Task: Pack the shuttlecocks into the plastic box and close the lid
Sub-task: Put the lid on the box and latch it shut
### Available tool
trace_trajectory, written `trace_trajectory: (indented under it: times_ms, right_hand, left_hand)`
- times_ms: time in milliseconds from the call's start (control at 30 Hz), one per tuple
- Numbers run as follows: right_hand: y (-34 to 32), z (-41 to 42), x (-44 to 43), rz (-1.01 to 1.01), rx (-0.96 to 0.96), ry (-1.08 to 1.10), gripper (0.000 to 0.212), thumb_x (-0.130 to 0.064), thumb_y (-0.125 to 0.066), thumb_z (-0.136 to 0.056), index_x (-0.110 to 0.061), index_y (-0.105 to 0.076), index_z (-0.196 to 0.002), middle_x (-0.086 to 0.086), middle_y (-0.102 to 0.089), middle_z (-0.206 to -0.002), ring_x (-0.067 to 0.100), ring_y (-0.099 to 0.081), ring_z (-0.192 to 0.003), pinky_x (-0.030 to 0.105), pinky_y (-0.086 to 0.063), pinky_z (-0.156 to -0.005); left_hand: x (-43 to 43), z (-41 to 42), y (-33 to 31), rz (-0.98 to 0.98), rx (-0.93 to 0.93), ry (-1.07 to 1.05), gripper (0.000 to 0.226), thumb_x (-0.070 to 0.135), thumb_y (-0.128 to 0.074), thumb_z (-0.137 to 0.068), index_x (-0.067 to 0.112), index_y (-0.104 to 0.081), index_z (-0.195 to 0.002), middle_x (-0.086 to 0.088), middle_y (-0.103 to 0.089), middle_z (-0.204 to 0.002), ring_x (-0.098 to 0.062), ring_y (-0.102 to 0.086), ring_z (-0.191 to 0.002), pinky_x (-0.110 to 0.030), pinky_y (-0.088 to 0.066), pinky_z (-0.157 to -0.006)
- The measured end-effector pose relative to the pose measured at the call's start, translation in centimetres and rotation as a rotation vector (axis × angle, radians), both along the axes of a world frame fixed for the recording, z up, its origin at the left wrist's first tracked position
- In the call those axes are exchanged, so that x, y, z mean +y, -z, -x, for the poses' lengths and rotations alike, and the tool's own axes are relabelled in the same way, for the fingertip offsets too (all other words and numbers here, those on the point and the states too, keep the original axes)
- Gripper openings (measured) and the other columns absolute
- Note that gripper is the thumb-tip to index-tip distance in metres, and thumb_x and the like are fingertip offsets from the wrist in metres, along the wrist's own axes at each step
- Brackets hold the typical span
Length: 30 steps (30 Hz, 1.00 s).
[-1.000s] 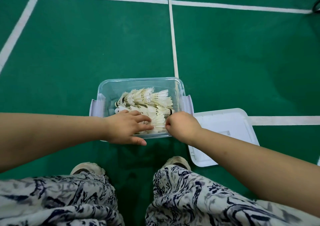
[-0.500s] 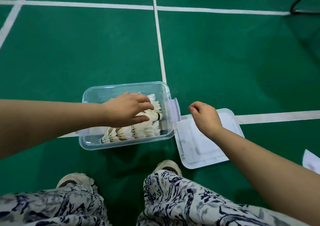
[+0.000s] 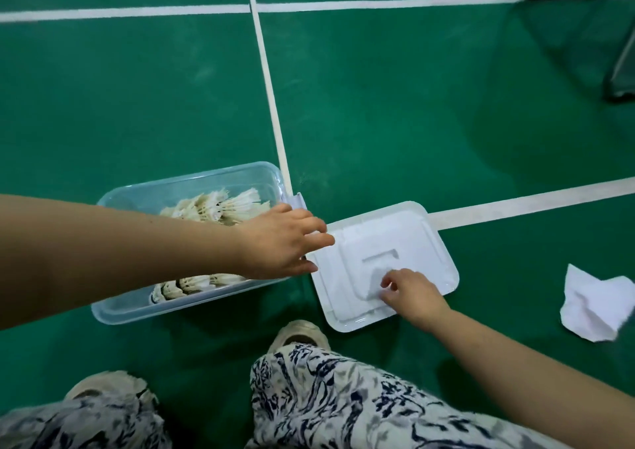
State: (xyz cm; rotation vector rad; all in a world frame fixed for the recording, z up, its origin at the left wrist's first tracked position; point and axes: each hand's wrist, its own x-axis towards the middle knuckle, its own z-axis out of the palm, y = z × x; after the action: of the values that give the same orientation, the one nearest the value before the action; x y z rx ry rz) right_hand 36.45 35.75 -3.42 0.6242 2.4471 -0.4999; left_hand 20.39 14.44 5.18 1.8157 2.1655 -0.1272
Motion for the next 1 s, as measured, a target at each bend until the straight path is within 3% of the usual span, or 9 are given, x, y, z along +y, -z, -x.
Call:
trace_trajectory:
  times_ms: [200, 367, 533, 633, 767, 1000]
  right_hand:
    - [0.7, -2.6, -2.1, 0.064, -0.043, -0.311, 0.033, -0.041, -0.059, -0.083, -0.026, -0.059, -0.113, 0.001, -0.055, -0.123, 0.022, -0.047, -0.118, 0.036, -0.038, -0.095]
    - [2.1, -2.7, -2.3, 0.036, -0.013, -0.381, 0.028, -0.031, -0.062, -0.083, -0.025, -0.061, -0.111, 0.001, -0.048, -0.136, 0.023, -0.040, -0.127, 0.035, -0.033, -0.099]
    - [2.8, -2.5, -2.3, -0.013, 0.006, -0.446, 0.027, -0.024, -0.059, -0.085, -0.024, -0.061, -0.112, -0.001, -0.049, -0.137, 0.024, -0.038, -0.130, 0.034, -0.033, -0.099]
    - [2.9, -2.3, -2.8, -0.107, -0.001, -0.533, 0.029, -0.014, -0.052, -0.088, -0.019, -0.060, -0.115, 0.002, -0.052, -0.132, 0.028, -0.043, -0.125, 0.035, -0.036, -0.094]
    - [2.8, -1.5, -3.6, -0.169, 0.066, -0.642, 0.026, -0.005, -0.045, -0.088, -0.010, -0.060, -0.110, 0.007, -0.057, -0.125, 0.031, -0.053, -0.112, 0.035, -0.039, -0.086]
    - [0.4, -1.3, -0.8, -0.178, 0.314, -0.437, 0.017, -0.017, -0.046, -0.093, -0.011, -0.058, -0.103, 0.009, -0.058, -0.108, 0.030, -0.051, -0.105, 0.036, -0.035, -0.081]
  left_hand:
    - [2.9, -1.1, 2.8, -0.009, 0.058, -0.035, 0.052, 0.048, -0.047, -0.088, 0.019, -0.043, -0.131, -0.005, -0.053, -0.128, -0.028, -0.049, -0.115, -0.041, -0.036, -0.094]
    - [4.2, -2.5, 4.3, -0.078, 0.142, 0.034, 0.048, 0.051, -0.055, -0.073, 0.019, -0.060, -0.109, -0.001, -0.067, -0.095, -0.023, -0.064, -0.087, -0.035, -0.050, -0.076]
    - [4.3, -2.7, 5.2, -0.091, 0.131, 0.010, 0.052, 0.050, -0.061, -0.075, 0.018, -0.057, -0.115, -0.004, -0.065, -0.105, -0.025, -0.061, -0.095, -0.037, -0.048, -0.077]
    - [4.5, -3.0, 5.2, -0.038, 0.090, -0.015, 0.052, 0.048, -0.048, -0.087, 0.017, -0.045, -0.129, -0.006, -0.054, -0.122, -0.027, -0.051, -0.112, -0.039, -0.039, -0.090]
    - [4.2, -3.4, 4.8, 0.056, 0.120, -0.029, 0.046, 0.045, -0.038, -0.091, 0.018, -0.043, -0.128, -0.005, -0.047, -0.128, -0.026, -0.042, -0.118, -0.038, -0.031, -0.096]
    - [3.7, -3.6, 4.9, 0.010, 0.123, -0.011, 0.046, 0.050, -0.035, -0.086, 0.018, -0.055, -0.112, -0.006, -0.057, -0.115, -0.028, -0.052, -0.108, -0.042, -0.038, -0.093]
